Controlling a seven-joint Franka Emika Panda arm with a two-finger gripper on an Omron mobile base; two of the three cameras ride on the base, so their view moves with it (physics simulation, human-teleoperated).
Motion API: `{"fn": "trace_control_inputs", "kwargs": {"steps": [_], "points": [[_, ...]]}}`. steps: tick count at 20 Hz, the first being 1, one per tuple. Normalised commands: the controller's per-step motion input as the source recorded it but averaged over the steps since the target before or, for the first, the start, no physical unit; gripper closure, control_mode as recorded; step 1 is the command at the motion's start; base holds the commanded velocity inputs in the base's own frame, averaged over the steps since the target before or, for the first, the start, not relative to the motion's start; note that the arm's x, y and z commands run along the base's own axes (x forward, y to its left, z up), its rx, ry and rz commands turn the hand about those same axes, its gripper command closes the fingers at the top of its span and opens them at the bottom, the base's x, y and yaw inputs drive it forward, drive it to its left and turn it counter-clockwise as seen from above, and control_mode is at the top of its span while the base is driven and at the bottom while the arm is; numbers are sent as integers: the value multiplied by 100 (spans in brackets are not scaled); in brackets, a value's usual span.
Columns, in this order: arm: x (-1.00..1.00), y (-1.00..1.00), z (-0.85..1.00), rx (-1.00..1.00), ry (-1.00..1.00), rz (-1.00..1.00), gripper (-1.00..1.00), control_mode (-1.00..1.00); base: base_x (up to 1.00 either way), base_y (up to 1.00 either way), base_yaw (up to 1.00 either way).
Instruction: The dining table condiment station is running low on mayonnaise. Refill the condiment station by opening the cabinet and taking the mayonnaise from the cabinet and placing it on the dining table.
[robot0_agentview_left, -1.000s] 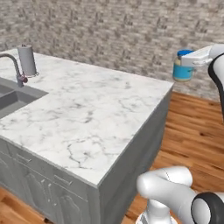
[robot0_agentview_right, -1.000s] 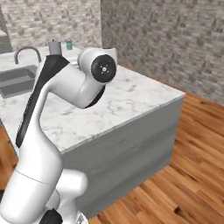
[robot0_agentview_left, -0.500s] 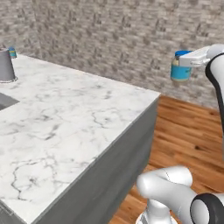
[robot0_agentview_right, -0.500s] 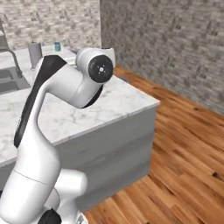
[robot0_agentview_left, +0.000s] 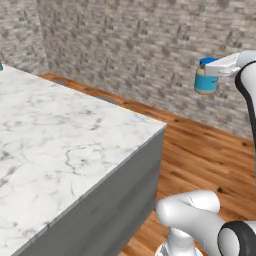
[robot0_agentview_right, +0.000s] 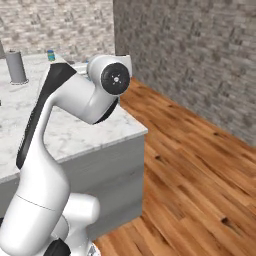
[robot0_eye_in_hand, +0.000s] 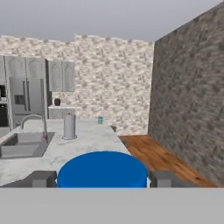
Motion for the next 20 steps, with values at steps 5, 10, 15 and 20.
{"fn": "trace_control_inputs", "kwargs": {"steps": [5, 10, 15, 20], "points": [[0, 0, 0, 0, 0, 0, 100, 100, 43, -100, 17], [0, 0, 0, 0, 0, 0, 100, 100, 46, -100, 17], [0, 0, 0, 0, 0, 0, 100, 100, 44, -100, 18], [0, 0, 0, 0, 0, 0, 100, 100, 45, -100, 18]]}}
